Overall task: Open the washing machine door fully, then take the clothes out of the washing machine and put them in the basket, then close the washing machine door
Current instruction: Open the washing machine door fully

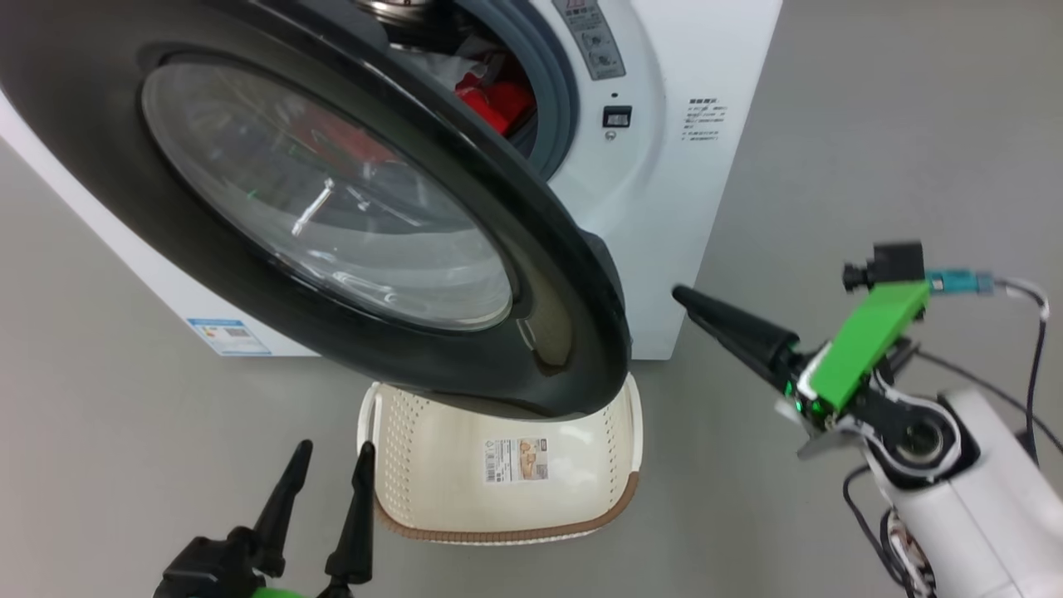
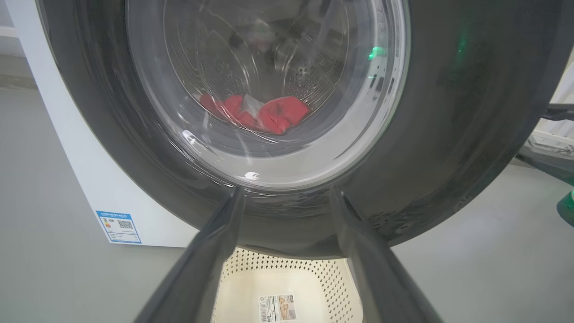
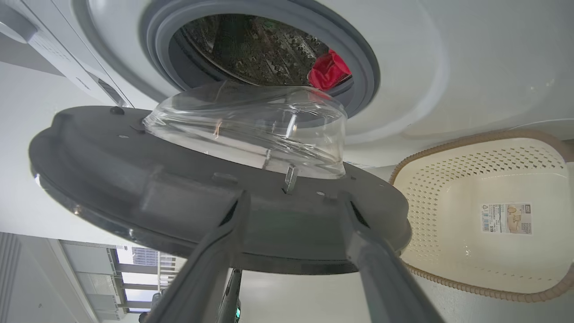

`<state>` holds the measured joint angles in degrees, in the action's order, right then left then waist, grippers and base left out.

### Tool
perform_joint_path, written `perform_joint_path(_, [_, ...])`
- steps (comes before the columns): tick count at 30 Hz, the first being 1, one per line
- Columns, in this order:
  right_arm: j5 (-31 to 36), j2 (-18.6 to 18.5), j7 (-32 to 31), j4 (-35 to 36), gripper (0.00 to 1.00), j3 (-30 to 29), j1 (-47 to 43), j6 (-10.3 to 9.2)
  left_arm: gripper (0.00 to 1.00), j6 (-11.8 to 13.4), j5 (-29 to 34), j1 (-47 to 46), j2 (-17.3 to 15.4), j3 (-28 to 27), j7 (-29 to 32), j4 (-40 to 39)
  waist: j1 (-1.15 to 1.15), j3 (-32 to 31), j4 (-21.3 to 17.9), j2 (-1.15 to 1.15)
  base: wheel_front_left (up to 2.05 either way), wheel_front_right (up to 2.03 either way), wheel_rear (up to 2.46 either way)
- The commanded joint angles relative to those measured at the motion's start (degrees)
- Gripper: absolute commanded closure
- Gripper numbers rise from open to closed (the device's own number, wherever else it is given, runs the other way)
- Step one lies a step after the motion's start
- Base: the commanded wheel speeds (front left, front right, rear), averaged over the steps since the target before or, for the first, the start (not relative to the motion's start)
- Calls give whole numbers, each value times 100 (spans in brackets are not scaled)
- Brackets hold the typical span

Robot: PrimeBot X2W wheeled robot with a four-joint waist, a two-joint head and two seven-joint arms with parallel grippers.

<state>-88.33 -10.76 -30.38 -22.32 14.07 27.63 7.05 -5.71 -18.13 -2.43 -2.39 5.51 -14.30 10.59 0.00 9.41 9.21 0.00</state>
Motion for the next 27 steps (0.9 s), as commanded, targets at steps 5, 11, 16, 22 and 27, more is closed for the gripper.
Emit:
perform_joint_path(5, [57,-107,255,201,0,32,-492,44,0,-77,85,-7,-49,-300,-70,-111,0,-106,-102,0,0,0,0])
perform_joint_path(11, [168,-200,530,147,0,106,-949,44,0,-97,133,34,-49,-404,-70,-101,0,-159,-202,0,0,0,0])
perform_joint_path(16, [396,-295,890,85,0,252,-1235,44,0,-110,157,65,-49,-455,-70,-76,0,-207,-271,0,0,0,0])
perform_joint_path(22, [903,-516,1597,43,0,598,-1464,44,0,-123,177,67,-49,-508,-70,-51,0,-214,-324,0,0,0,0])
perform_joint_path(27, [1269,-674,2243,9,0,881,-1511,44,0,-130,178,63,-49,-553,-70,-32,0,-206,-362,0,0,0,0])
